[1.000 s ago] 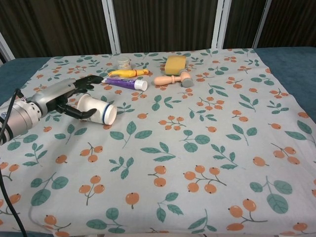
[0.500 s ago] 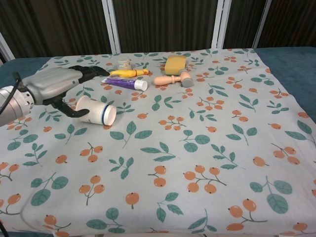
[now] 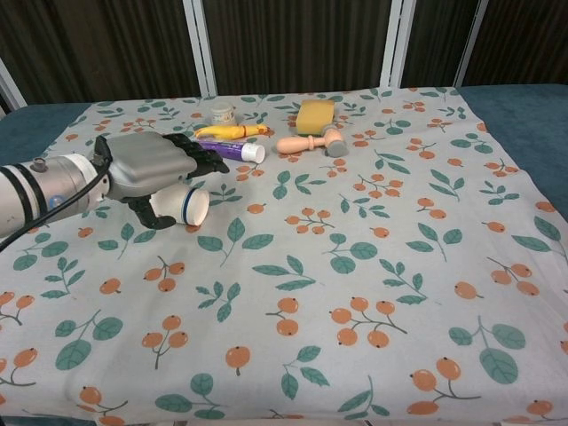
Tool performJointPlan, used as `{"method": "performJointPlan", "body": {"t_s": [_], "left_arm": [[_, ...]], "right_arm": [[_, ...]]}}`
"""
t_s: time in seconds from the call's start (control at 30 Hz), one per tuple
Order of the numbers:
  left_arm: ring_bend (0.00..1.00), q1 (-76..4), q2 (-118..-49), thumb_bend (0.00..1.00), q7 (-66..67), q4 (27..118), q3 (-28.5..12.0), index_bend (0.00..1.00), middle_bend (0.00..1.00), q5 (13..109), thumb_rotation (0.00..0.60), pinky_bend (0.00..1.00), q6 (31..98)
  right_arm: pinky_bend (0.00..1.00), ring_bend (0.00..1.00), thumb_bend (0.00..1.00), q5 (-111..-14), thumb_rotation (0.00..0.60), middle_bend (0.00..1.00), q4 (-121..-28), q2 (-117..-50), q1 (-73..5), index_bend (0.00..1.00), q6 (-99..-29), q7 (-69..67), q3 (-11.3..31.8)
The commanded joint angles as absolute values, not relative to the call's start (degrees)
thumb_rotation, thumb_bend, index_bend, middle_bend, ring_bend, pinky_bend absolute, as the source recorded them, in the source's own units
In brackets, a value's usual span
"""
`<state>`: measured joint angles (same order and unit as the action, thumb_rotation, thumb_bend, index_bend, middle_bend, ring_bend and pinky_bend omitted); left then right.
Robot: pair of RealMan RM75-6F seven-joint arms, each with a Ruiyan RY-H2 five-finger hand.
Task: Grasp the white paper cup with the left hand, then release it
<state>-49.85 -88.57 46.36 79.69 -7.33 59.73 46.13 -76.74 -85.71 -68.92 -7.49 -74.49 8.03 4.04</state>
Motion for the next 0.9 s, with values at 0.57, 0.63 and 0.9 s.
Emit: {"method": "performJointPlan", "body": {"t_s": [0.57,0.63,0.9], "left_arm": [[0.01,-57.4,-91.7,0.45,57.1,77.7,-4.6,0.36,0.3,42.9,0.6,0.0,46.9],[0.03,-57.5,-91.7,0.46,57.0,77.8,-4.3,0.39,0.33,43.0,0.6,0.0,47.8],[0.1,-53.1,-90.0,0.45,34.8,81.7,-9.2,0.44,0.38,56.4,0.6,0.0,52.8]], "right_arm": [[0.0,0.0,0.22,-75.2,0.6,0.0,-84.6,-69.3,-8.2,0.0,-72.8,7.1,4.5],[0.0,0.0,0.22,-75.1,0.6,0.0,-84.9,-69.2,-8.2,0.0,-73.0,7.3,4.6],[0.0,0.0,0.22,-74.8,0.6,0.0,-85.2,-68.9,-8.3,0.0,-72.6,7.4,4.5]]}}
